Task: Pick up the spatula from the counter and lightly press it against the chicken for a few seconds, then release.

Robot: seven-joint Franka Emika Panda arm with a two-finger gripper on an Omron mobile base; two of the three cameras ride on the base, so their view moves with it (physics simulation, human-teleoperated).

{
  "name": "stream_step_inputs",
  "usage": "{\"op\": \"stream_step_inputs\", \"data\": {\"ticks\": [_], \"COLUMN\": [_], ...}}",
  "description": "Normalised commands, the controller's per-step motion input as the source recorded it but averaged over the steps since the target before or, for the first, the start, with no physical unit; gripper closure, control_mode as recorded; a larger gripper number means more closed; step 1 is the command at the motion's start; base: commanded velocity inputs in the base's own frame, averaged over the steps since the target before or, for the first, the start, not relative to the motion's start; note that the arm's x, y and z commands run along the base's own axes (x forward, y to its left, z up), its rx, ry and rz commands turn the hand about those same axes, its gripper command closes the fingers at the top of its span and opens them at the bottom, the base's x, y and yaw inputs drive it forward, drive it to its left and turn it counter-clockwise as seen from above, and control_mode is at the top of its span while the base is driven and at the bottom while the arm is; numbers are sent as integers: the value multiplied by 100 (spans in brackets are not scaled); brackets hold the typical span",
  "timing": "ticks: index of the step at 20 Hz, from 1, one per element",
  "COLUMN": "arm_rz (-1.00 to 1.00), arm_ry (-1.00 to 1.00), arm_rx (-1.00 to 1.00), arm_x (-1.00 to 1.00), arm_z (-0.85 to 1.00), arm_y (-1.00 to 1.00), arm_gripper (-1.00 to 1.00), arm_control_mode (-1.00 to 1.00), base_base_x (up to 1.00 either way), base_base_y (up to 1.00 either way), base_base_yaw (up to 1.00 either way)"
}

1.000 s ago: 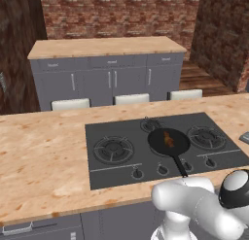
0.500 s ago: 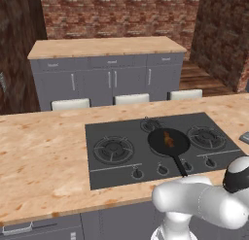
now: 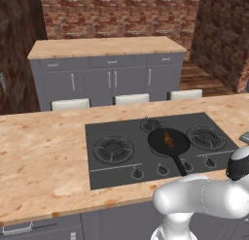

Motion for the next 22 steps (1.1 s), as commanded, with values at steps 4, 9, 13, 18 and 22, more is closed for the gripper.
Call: {"op": "stream_step_inputs", "data": {"ticks": [4, 9, 13, 18, 22], "arm_rz": [0, 0, 0, -1, -3], "arm_ry": [6, 1, 0, 0, 1], "arm_rx": [0, 0, 1, 0, 0], "arm_x": [0, 0, 0, 0, 0], "arm_z": [-17, -17, -14, -11, -8], "arm_y": [-12, -15, -19, -24, -26], "arm_gripper": [-100, -100, -100, -100, -100], "arm_control_mode": [-100, -100, -100, -100, -100], "base_base_x": [0, 0, 0, 0, 0], "base_base_y": [0, 0, 0, 0, 0], "base_base_yaw": [0, 0, 0, 0, 0]}}
